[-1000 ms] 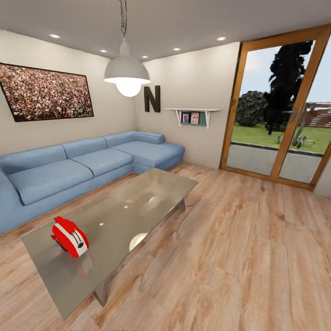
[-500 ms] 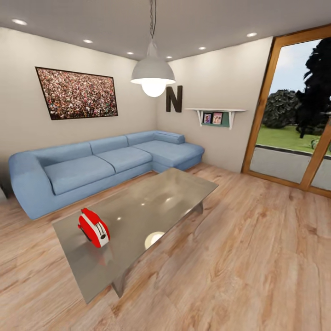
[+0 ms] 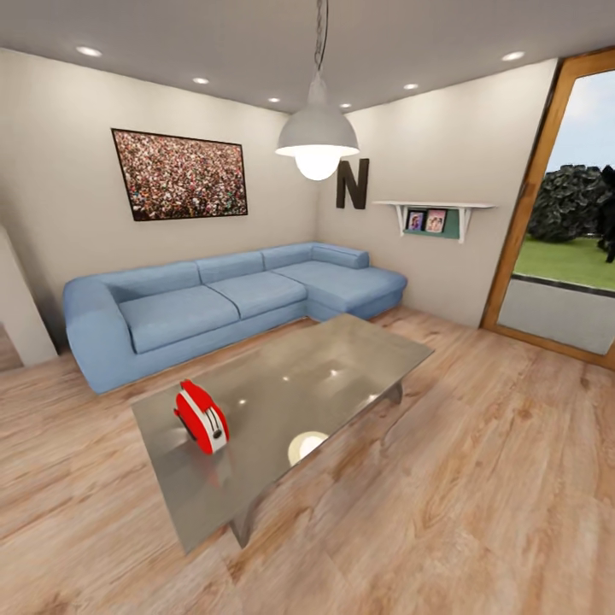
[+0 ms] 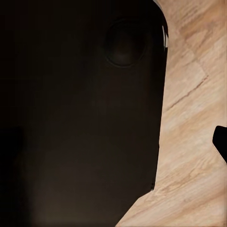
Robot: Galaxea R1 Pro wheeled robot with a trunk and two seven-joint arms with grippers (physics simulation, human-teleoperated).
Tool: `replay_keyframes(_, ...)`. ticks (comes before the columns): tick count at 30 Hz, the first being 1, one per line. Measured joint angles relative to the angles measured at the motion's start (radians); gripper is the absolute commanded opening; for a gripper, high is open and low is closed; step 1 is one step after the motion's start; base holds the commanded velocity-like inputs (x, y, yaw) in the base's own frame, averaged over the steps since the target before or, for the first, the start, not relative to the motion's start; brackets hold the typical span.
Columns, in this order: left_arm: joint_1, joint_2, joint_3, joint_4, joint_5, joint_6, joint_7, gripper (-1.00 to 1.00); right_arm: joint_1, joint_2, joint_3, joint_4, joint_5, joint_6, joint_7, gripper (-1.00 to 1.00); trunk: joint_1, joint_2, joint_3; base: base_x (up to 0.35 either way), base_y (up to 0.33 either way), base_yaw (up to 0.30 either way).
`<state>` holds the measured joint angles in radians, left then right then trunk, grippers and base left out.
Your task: Turn on the radio receiver that's on the table in the living room.
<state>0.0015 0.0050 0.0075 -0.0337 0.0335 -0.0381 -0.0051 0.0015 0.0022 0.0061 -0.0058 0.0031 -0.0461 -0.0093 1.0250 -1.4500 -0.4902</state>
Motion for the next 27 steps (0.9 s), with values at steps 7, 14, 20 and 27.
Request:
replay_keyframes(7, 0.000, 0.001, -0.002, 0.000, 0.055, -0.002, -0.001, 1.00, 0.000, 0.001, 0.000, 0.000, 0.000, 0.000, 0.000, 1.00, 0.000, 0.000, 0.000, 0.308, 0.000, 0.003)
replay_keyframes(14, 0.000, 0.001, -0.002, 0.000, 0.057, -0.002, -0.001, 1.00, 0.000, 0.001, 0.000, 0.000, 0.000, 0.000, 0.000, 1.00, 0.000, 0.000, 0.000, 0.322, 0.000, 0.000)
replay_keyframes(20, 0.000, 0.001, -0.002, 0.000, 0.057, -0.002, -0.001, 1.00, 0.000, 0.000, 0.000, 0.001, 0.000, 0.001, 0.000, 1.00, 0.000, 0.000, 0.000, 0.316, 0.000, 0.000)
replay_keyframes(27, 0.000, 0.001, -0.003, 0.000, 0.058, -0.002, -0.001, 1.00, 0.000, 0.000, 0.000, 0.000, 0.000, 0.002, 0.000, 1.00, 0.000, 0.000, 0.000, 0.218, 0.000, 0.000)
